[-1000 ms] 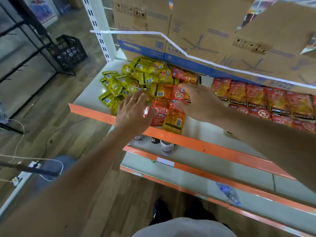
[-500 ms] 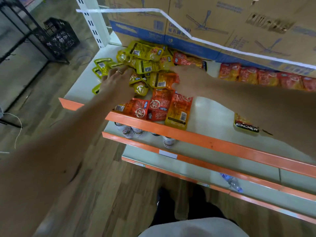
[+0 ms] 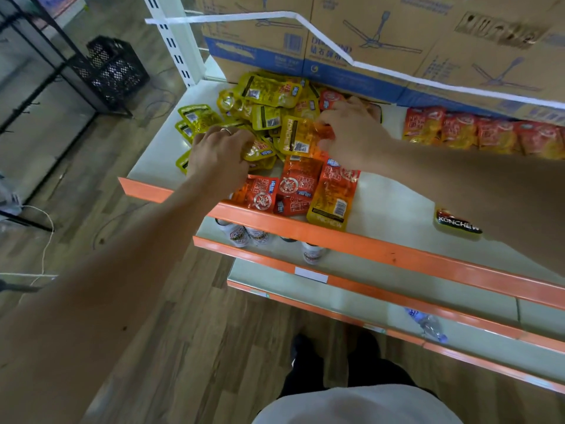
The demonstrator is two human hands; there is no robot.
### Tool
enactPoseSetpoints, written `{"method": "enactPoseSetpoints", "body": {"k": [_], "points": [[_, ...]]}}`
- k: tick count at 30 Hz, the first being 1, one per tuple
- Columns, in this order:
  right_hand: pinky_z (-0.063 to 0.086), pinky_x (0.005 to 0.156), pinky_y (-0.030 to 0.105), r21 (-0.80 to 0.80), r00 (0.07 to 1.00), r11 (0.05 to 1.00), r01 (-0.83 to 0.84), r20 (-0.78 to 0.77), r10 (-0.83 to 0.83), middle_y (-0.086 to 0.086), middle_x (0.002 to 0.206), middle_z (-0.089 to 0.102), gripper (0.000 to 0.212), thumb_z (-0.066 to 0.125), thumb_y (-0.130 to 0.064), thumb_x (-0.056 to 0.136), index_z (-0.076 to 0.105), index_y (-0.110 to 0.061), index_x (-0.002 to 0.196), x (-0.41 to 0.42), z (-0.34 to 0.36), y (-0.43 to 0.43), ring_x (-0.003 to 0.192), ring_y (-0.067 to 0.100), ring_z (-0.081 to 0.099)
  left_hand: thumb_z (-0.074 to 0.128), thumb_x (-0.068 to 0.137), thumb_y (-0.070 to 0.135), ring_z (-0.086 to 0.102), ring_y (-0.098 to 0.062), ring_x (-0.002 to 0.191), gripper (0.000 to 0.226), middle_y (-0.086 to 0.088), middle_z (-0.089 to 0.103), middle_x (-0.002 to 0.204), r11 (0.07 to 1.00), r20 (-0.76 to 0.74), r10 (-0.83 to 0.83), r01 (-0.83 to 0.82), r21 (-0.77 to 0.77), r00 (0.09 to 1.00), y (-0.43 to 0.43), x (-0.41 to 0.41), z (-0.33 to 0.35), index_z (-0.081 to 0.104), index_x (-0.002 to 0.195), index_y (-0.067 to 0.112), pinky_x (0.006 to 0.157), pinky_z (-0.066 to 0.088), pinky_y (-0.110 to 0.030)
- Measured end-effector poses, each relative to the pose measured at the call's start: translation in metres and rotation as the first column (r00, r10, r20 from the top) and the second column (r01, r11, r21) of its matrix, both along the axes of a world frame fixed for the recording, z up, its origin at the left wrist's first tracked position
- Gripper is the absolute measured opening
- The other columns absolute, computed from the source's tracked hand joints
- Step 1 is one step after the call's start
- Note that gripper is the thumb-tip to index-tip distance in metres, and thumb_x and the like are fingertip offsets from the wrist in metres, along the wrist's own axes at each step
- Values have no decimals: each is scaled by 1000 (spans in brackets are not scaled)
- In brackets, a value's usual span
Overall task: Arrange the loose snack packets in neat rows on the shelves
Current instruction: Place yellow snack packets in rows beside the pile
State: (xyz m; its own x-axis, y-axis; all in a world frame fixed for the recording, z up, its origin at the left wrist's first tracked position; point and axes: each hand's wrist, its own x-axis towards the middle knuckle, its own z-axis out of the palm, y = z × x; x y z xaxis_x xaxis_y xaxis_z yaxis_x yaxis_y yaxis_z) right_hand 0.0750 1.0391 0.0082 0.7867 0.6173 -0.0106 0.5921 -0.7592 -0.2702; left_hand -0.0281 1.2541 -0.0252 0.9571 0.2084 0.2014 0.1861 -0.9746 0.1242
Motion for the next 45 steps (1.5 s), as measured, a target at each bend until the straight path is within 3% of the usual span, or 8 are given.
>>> {"method": "enactPoseSetpoints", "body": {"k": [7, 12, 16, 20, 28, 37, 41, 45], "points": [[24, 87, 35, 280, 999, 960, -23, 53, 9, -4, 110, 50, 31, 68, -42, 89, 71, -33, 119, -9, 17, -24, 116, 22, 40, 57, 91, 21, 62, -40, 98, 21, -15, 73, 95, 1000, 344, 3, -11, 20, 939, -6, -7, 15, 74, 101, 12, 89, 40, -44], [38, 63, 4, 555, 989, 830, -54, -86, 121, -8, 84, 69, 29, 70, -20, 91, 71, -9, 119, -29, 42, -50, 65, -12, 59, 52, 94, 25, 60, -39, 76, 25, -18, 66, 81, 982, 543, 106, 0, -191, 833, -20, -16, 46, 61, 85, 5, 65, 43, -44], [51, 67, 12, 608, 976, 793, -35, -151, 159, 4, 85, 75, 23, 63, -11, 95, 71, -6, 116, -45, 55, -76, 68, -1, 69, 49, 91, 29, 56, -30, 69, 28, -14, 62, 77, 831, 495, 225, 100, -548, 839, -38, -19, 62, 58, 87, 3, 64, 50, -51], [48, 65, 16, 630, 962, 773, 70, -248, 115, -19, 70, 68, 33, 48, 3, 86, 75, -12, 98, -65, 69, -110, 64, -3, 63, 56, 94, 23, 61, -24, 71, 10, -5, 60, 82, 452, 306, 224, 180, -874, 925, -78, -25, 74, 62, 91, 16, 59, 58, -47], [38, 58, 11, 652, 924, 671, 353, -357, -140, -10, 62, 62, 18, 68, -12, 91, 71, -25, 78, -112, 58, -201, 57, -5, 50, 63, 95, 26, 69, -13, 74, 1, 7, 68, 82, 120, 91, 63, 83, -989, 994, -172, -43, 68, 62, 96, 26, 63, 57, -39], [35, 64, 42, 738, 828, 414, 533, -557, -72, 33, 78, 64, 25, 73, -15, 77, 57, -34, 84, -171, 59, -313, 70, 26, 46, 68, 90, 1, 72, -28, 96, 22, -8, 75, 101, 165, 85, -59, 94, -982, 995, -305, -86, 79, 68, 101, 20, 80, 59, -49], [39, 65, 43, 746, 808, 353, 564, -587, -52, 11, 76, 74, 38, 73, -5, 86, 53, -33, 101, -189, 60, -371, 69, 26, 52, 70, 89, 2, 70, -10, 69, 20, 5, 74, 79, 167, 69, -16, 71, -983, 997, -368, -103, 79, 71, 92, 22, 57, 57, -29], [51, 79, 38, 719, 784, 354, 599, -617, -74, 1, 84, 76, 28, 71, -3, 87, 67, -28, 100, -198, 60, -425, 80, 17, 64, 69, 89, 0, 70, -10, 70, 17, 7, 73, 76, 111, 58, -6, 58, -992, 998, -426, -117, 76, 72, 91, 17, 68, 62, -32]]}}
